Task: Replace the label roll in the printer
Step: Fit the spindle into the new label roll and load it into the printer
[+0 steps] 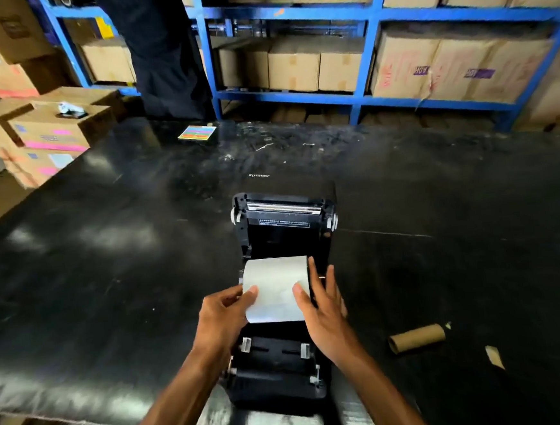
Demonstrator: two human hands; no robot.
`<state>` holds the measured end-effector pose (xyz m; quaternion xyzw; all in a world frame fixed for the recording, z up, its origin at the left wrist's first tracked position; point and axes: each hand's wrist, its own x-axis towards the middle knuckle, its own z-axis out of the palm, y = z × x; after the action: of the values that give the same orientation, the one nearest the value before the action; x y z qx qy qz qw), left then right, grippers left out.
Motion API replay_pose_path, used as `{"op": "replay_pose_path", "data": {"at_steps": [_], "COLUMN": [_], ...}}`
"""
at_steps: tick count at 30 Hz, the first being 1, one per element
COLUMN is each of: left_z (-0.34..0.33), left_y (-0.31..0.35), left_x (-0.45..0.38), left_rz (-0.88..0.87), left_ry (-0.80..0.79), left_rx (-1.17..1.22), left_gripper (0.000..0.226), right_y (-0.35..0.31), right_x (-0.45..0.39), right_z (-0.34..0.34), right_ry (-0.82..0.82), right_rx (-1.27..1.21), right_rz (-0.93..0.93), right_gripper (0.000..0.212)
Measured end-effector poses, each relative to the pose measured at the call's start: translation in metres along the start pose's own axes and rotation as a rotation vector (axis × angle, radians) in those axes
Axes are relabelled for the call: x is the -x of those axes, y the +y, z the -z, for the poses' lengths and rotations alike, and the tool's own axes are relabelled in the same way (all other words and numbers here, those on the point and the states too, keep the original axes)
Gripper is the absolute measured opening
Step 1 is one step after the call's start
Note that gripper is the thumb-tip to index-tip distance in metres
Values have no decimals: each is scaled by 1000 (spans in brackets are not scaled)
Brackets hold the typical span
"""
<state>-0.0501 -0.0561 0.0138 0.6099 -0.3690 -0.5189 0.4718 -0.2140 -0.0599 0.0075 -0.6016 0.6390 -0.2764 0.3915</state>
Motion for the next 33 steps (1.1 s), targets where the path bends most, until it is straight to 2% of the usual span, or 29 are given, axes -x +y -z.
{"op": "replay_pose_path", "data": {"at_steps": [4,14,17,20,21,22,27,31,33], "left_z": [7,9,13,18,20,21,23,24,25], "left_y": [-13,-18,-19,-21,-23,-25,-32,-34,-35], "left_x": [-10,-15,-14,-11,-11,-11,-10,-6,-5], "left_rz": [-19,-160,-199,-219,-225,-225,-251,-262,-264], "left_ry": [-17,-11,1,36,43,47,53,56,47], "left_rx": [-130,-391,-462,-503,-521,-538,-569,-581,-567], "left_gripper": [16,13,12,7,11,13,14,13,13], "right_y": [15,27,28,27,27,29,32,35,37], "right_x": [0,3,9,15,17,18,25,29,32], "right_z": [-13,-21,-25,-30,-33,-36,-42,-50,-52], "right_ry": [-15,-16,138,417,467,495,527,507,488], "right_rx": [78,93,46,-61,-72,-73,-39,-12,-11], "right_rz": [-66,-102,-97,-120,-118,-119,-147,-166,-160], "right_gripper": [57,60,57,21,17,23,37,34,26]}}
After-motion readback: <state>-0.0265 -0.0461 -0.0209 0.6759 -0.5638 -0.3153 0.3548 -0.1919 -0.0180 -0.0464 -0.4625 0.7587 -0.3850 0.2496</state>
